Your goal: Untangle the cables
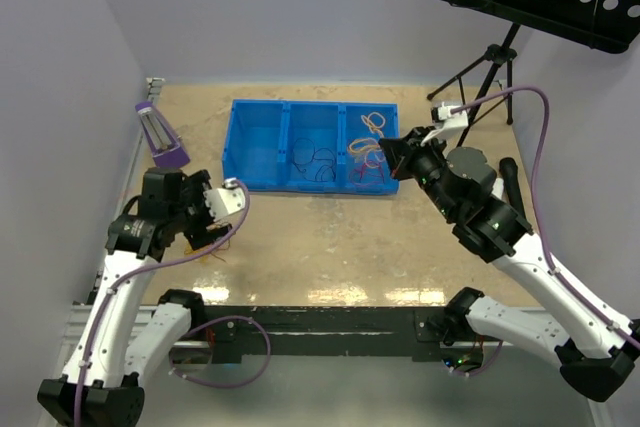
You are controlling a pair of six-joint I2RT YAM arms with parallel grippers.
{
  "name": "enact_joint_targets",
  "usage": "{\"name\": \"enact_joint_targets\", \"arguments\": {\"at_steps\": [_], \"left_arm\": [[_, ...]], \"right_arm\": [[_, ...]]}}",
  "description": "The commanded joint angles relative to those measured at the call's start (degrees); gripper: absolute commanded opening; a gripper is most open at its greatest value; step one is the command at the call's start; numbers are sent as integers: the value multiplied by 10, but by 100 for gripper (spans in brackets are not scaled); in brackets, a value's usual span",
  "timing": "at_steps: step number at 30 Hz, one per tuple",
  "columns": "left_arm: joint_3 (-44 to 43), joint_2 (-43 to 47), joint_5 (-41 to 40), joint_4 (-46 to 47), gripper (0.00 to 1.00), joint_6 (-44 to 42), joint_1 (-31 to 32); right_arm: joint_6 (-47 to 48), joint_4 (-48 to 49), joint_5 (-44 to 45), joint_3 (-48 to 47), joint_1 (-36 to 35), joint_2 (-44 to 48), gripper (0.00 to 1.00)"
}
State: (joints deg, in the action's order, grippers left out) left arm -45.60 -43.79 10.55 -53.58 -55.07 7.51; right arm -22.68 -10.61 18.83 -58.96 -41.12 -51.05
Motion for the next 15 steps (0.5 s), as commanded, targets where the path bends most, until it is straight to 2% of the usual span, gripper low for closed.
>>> {"name": "enact_joint_targets", "arguments": {"at_steps": [1,5,7,11,15], "left_arm": [[-121,-11,134,-39,100,51,-3],[-195,-16,200,-31,100,91,-3],[-211,-15,226,3,100,119,-3],[-221,-20,281,47,100,157,-3],[-197,-10,395,77,100,173,-3]], "right_arm": [[35,52,-124,-45,0,5,0],[36,72,-230,-73,0,-12,0],[34,74,-264,-84,0,-19,0],[16,98,-319,-92,0,-23,0],[-17,152,-371,-85,0,-28,0]]}}
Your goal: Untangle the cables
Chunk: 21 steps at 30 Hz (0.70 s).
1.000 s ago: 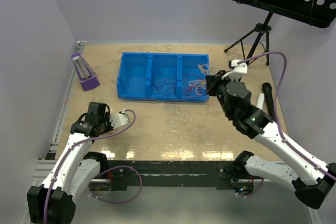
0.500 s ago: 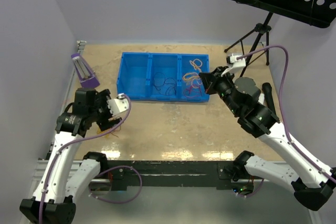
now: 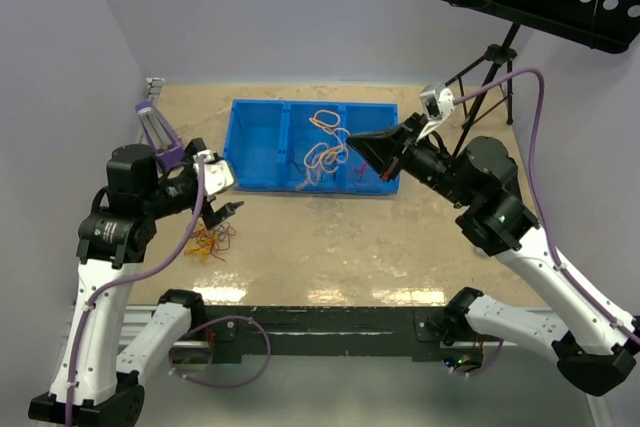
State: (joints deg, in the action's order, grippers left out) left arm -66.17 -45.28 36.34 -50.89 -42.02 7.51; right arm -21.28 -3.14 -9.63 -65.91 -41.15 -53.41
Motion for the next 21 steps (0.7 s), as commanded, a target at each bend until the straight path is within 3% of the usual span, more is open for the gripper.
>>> {"name": "enact_joint_targets", "arguments": {"at_steps": [1,9,16,21], "left_arm": [[21,11,166,69,100,51,-3],[76,0,362,237,100,195,-2],[71,-8,306,280,100,190,-1],[60,1,310,344,100,268,-2]], "right_arm": [[-43,93,-99,-10,-1,-6,0],[-119,206,-160,27,-1,-30,0],[-109,205,-184,24,-2,-51,0],[-91,195,-207,25,-2,-72,0]]}}
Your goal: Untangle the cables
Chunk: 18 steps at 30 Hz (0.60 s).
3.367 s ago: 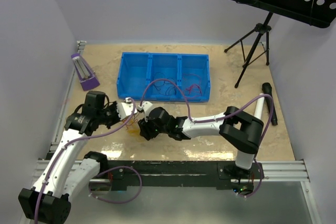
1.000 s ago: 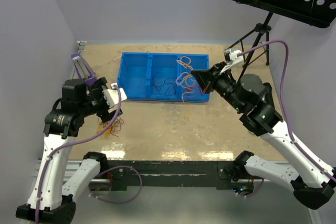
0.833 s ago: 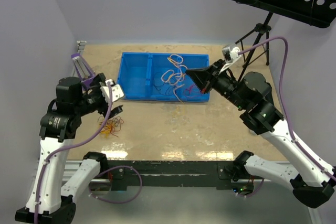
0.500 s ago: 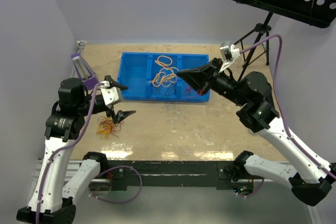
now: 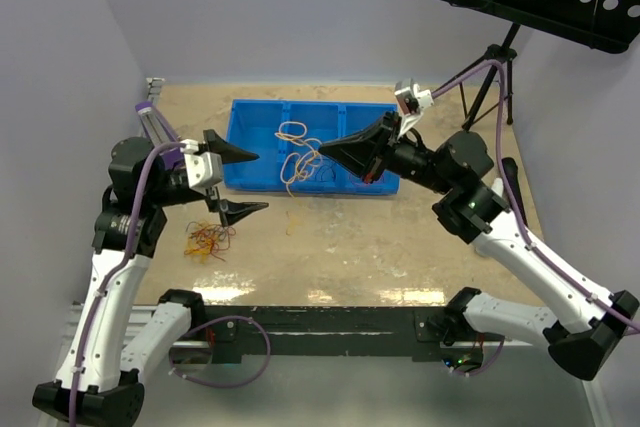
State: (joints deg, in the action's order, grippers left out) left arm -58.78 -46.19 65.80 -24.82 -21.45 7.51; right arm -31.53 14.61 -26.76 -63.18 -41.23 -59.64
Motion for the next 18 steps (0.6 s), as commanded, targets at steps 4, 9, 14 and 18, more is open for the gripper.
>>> {"name": "enact_joint_targets", "arguments": {"at_steps": [4,9,14,18], "left_arm": [[-50,6,-42,88,100,90,-2],[-65,8,-65,102,100,98,-2],[-56,-1,-17,119,100,117,-2],[-62,-14,8,45,90,28,-2]], "right_arm": [[29,2,-65,0,-3,-34,0],[54,-20,-76,-4,-27,-58,0],[65,-27,-65,-11,-48,-71,0],[68,-34,-60,-18,-53,-72,0]]}}
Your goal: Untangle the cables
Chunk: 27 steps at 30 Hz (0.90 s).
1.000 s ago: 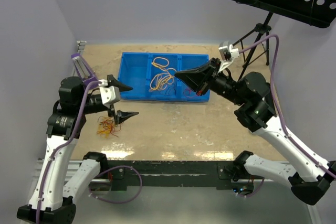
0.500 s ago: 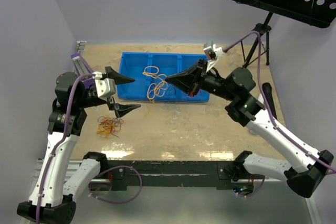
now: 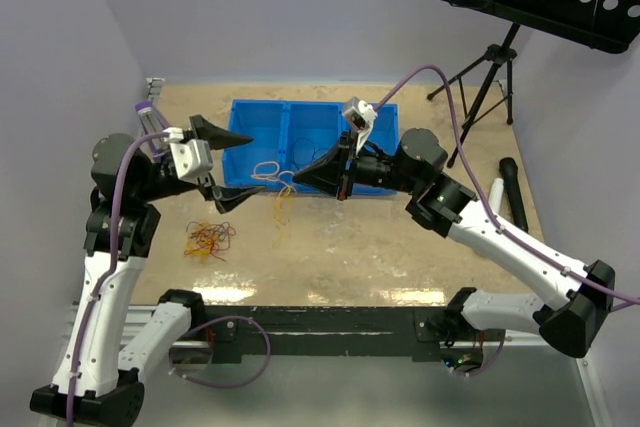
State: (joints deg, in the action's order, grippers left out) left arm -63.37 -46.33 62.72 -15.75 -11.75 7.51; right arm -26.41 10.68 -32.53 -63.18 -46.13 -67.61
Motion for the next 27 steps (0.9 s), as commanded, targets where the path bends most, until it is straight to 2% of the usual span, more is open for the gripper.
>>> {"name": "enact_joint_targets", "arguments": {"at_steps": [1,2,4,6,8,11,15,18,20,22,27], "left_arm": [[-25,-18,43,-99,81,-106,-2],[-34,-23,42,-136,73,-141,-2],[-54,-31,37,-204,64,-206,-2],[-65,-33,33,-252,63,-252,-2],[-64,-30,27,-255,64,-258,-2],[-63,-28,27,-249,56,-260,-2],[-65,-34,30,-231,37,-241,-2],[-64,-39,35,-230,27,-240,-2],[-62,-41,34,-237,11,-244,-2],[-62,-46,29,-242,0,-246,-2],[-67,-46,12,-250,0,-252,-2]], "right_arm": [[21,1,-1,-19,-4,8,0],[24,-3,3,-21,-4,8,0],[29,-9,5,-23,-4,10,0],[30,-13,3,-25,-5,11,0],[31,-12,0,-25,-4,8,0],[29,-7,-2,-25,-4,6,0],[28,-5,-3,-24,-5,3,0],[27,-5,-2,-21,-6,2,0],[26,-2,-1,-20,-7,3,0],[25,-1,0,-19,-7,1,0],[30,-6,5,-14,-7,-2,0]]}}
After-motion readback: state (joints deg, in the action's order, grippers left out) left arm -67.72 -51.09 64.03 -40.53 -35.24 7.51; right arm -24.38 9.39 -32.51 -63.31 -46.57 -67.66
